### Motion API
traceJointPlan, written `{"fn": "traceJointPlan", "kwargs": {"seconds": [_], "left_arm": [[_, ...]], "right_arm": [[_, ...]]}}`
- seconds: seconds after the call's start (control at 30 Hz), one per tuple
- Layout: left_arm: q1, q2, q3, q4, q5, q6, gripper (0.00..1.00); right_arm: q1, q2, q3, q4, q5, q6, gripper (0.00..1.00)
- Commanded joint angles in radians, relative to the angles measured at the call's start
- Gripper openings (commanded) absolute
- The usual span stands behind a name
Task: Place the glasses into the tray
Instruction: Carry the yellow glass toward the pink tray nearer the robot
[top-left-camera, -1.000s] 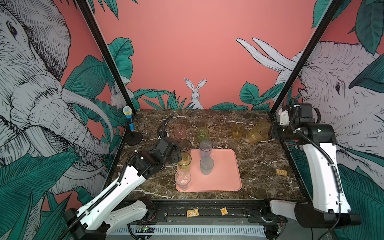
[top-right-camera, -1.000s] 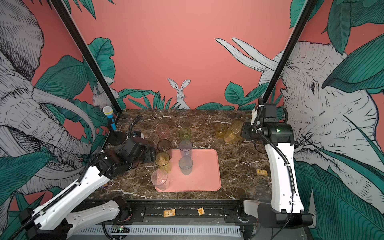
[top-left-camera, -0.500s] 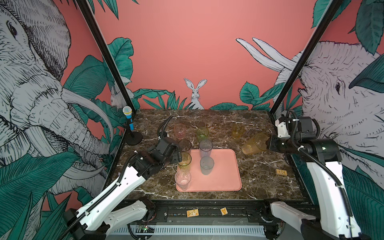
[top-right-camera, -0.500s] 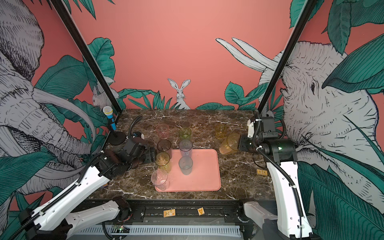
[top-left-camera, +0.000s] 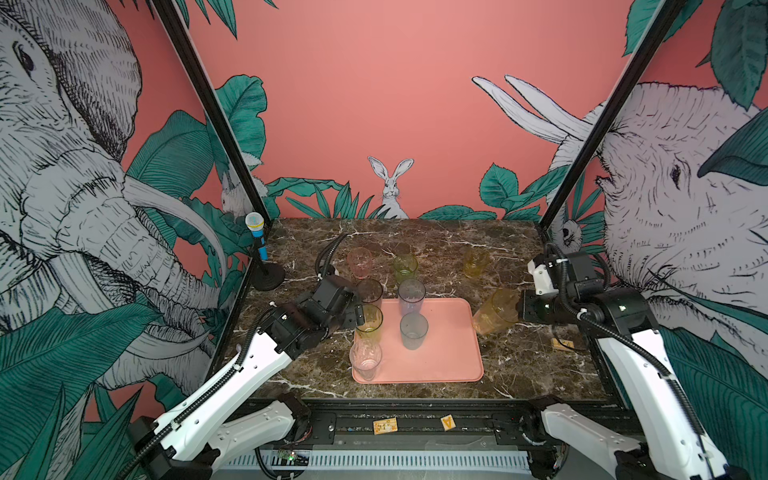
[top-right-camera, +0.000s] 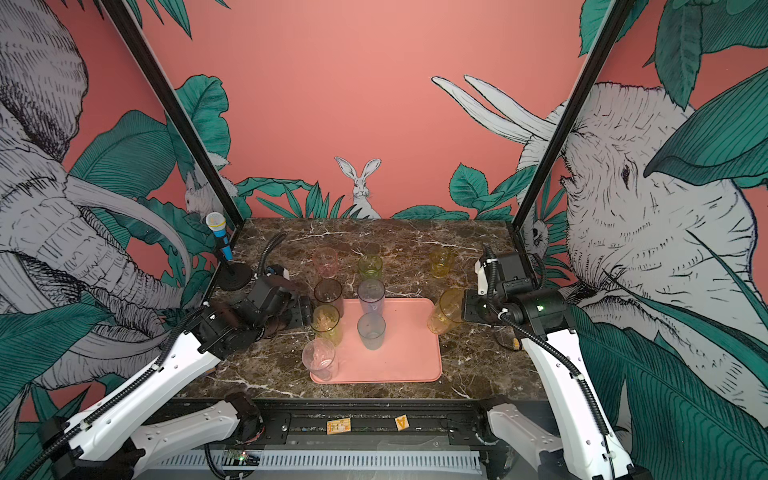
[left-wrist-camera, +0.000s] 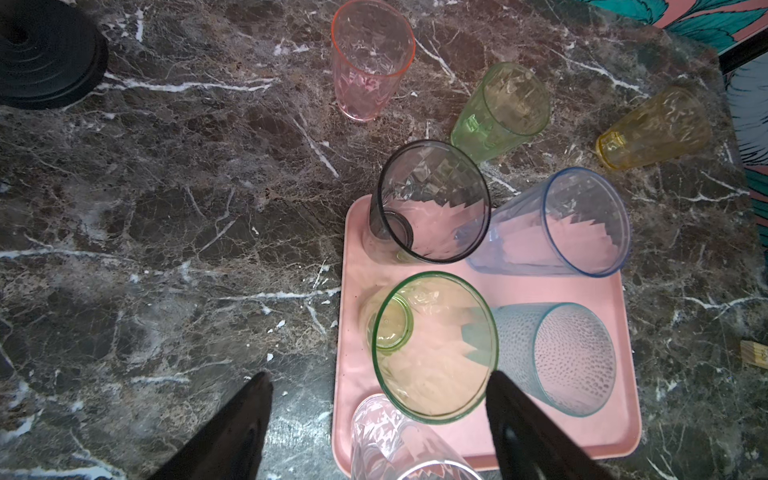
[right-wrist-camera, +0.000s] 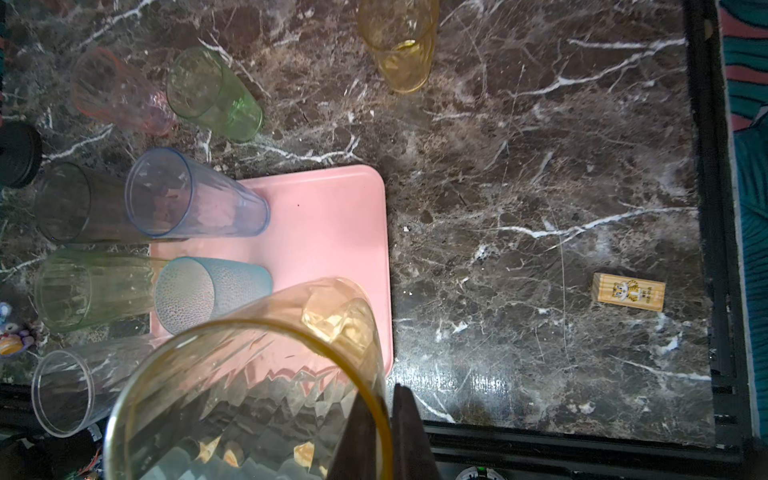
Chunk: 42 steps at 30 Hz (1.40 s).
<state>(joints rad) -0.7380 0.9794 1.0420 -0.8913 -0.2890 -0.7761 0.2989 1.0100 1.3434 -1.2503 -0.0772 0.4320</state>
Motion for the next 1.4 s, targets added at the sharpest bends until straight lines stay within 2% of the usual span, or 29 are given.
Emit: {"fn": "traceJointPlan", "kwargs": {"seconds": [0.0, 0.27, 0.73, 1.03, 1.37], "left_arm": [[0.003, -0.018, -0.017, -0.015, 0.006, -0.026, 0.83], [0.003, -0.018, -0.028, -0.009, 0.01, -0.03, 0.83], [0.003, -0.015, -0.04, 0.0, 0.024, -0.039, 0.83], [0.003, -0.024, -0.046, -0.003, 0.018, -0.038, 0.83], [0.003, -0.049, -0.057, -0.009, 0.008, -0.038, 0.83]], "right_arm": [[0.059, -0.016, -0.024, 0.063, 0.044, 0.053, 0.0], [0.235, -0.015, -0.14, 0.119, 0.119, 0.138, 0.0], [0.551, 0.041, -0.233, 0.213, 0.239, 0.276, 0.0], [0.699, 0.127, -0.237, 0.264, 0.284, 0.33, 0.0], [0.811, 0.231, -0.215, 0.326, 0.307, 0.365, 0.0]]}}
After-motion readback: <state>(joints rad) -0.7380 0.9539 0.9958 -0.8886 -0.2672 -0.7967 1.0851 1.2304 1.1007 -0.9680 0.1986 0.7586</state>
